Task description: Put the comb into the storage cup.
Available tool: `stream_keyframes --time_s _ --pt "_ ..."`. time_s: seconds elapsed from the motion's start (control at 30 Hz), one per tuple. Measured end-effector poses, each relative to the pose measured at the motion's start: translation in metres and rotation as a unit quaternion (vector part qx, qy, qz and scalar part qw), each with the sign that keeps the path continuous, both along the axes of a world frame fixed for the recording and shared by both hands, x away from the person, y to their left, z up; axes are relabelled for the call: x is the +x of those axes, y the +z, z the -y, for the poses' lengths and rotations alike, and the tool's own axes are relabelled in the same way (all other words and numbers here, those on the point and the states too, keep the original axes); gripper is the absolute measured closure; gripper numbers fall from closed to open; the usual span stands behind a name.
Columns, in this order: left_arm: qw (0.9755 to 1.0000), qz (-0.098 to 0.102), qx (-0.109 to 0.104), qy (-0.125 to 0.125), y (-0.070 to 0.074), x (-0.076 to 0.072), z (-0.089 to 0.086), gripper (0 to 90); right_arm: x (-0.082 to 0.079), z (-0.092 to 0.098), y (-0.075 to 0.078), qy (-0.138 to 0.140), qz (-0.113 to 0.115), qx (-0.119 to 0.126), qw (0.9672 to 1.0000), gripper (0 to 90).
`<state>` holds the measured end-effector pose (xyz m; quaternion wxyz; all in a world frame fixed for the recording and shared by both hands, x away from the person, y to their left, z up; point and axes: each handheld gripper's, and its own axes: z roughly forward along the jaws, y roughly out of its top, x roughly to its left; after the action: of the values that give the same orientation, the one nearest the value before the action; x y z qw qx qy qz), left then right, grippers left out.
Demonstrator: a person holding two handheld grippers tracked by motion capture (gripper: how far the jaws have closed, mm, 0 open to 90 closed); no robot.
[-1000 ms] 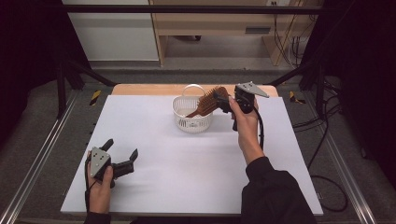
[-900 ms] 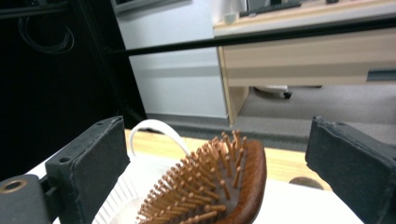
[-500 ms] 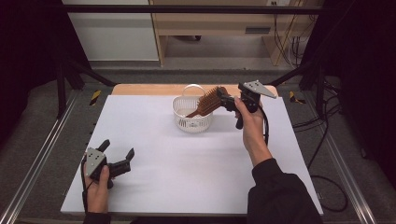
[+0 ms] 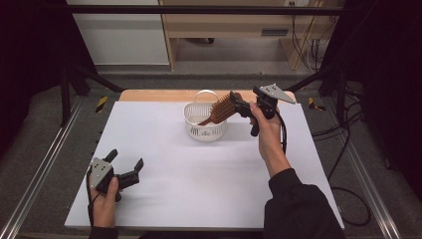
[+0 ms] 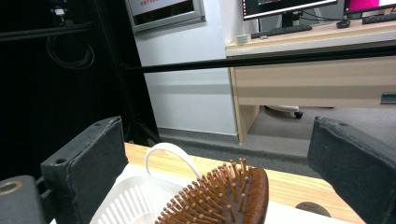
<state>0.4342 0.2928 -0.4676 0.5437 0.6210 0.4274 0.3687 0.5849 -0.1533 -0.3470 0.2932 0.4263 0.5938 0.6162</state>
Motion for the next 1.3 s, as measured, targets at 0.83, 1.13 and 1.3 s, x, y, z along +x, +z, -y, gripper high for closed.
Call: stream_keyframes --time_s 0.83,1.13,1.3 --pt "1.0000 0.006 0.000 -0.003 0.003 -0.003 -0.007 1.2 -0.033 0.022 0.016 0.010 0.041 -0.026 0.9988 3.5" --pt "0.9999 0.012 0.005 0.000 0.004 -0.004 -0.006 1.4 -0.040 0.031 0.011 0.000 0.042 -0.021 0.9989 3.5" --pt "0.9999 0.016 0.005 0.002 0.004 -0.003 -0.007 1.6 -0.045 0.034 0.007 -0.004 0.045 -0.019 0.9988 3.4"
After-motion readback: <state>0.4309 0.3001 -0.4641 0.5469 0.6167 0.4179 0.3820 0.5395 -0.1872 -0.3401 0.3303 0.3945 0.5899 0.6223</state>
